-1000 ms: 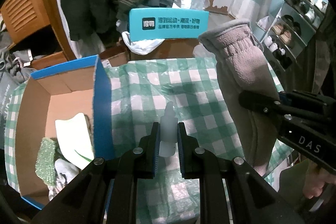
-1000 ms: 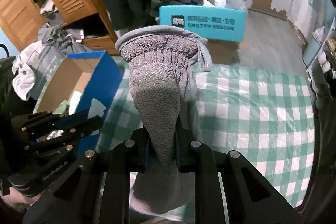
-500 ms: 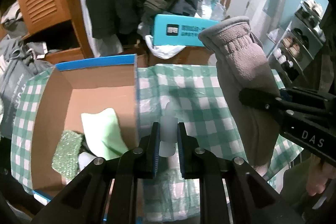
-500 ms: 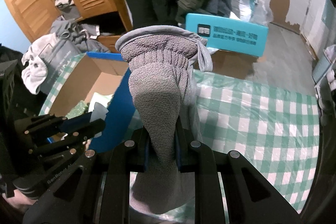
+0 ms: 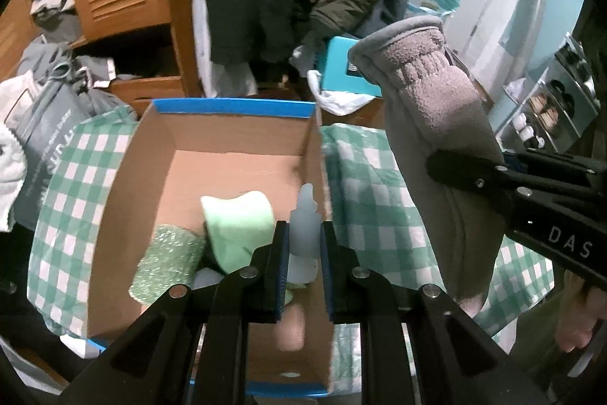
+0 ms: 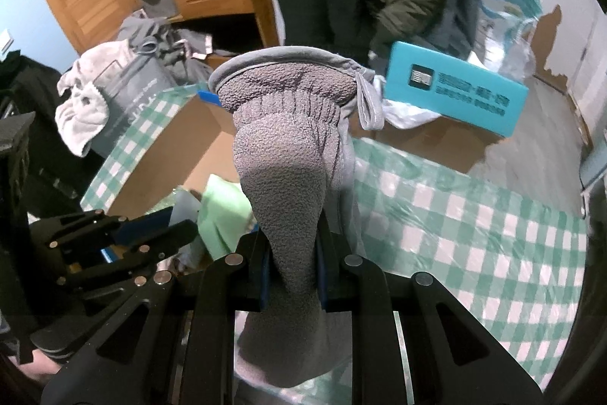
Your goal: Organize soft objects
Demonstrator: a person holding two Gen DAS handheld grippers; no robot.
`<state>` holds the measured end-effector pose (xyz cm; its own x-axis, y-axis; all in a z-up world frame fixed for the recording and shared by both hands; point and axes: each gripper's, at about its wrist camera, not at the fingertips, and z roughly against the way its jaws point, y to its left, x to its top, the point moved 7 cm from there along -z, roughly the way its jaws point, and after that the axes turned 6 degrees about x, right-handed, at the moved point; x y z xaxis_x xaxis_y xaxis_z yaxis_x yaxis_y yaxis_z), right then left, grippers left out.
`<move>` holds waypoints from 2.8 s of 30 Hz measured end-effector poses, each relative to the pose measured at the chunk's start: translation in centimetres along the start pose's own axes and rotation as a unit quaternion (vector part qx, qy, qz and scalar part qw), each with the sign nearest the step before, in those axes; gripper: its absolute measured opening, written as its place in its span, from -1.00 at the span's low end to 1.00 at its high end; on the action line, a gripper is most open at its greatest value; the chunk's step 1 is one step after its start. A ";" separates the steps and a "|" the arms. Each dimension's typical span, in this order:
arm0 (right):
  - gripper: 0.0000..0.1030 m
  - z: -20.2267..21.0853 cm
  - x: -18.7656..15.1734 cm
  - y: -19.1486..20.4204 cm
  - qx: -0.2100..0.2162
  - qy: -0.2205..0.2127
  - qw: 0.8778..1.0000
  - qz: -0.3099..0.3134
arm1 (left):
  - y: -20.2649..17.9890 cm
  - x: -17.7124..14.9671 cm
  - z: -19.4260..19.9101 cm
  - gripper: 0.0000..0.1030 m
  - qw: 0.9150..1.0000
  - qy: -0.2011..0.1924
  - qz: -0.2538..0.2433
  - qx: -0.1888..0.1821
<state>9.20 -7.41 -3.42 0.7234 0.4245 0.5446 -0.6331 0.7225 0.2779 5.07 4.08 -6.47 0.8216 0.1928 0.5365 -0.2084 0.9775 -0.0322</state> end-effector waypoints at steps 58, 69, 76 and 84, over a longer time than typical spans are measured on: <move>0.35 -5.4 4.0 8.2 0.034 0.020 0.999 0.021 | 10.4 -0.8 0.8 0.09 0.995 0.016 0.083 0.059; 0.42 0.4 3.5 6.2 0.017 -0.034 0.999 0.012 | 6.8 0.1 3.5 0.41 0.998 -0.010 0.044 0.050; 0.42 2.9 2.1 4.3 0.000 -0.050 0.999 0.006 | 4.6 0.7 4.8 0.55 0.998 -0.026 0.030 0.044; 0.42 5.1 -0.1 1.8 -0.017 -0.061 0.998 -0.007 | 2.4 1.0 5.7 0.57 0.998 -0.037 0.008 0.055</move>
<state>6.58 -8.96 1.03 0.6917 0.3471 0.6333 -0.6125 0.7465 0.2599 2.37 6.15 -1.15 0.7771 0.1984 0.5972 -0.2825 0.9580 0.0495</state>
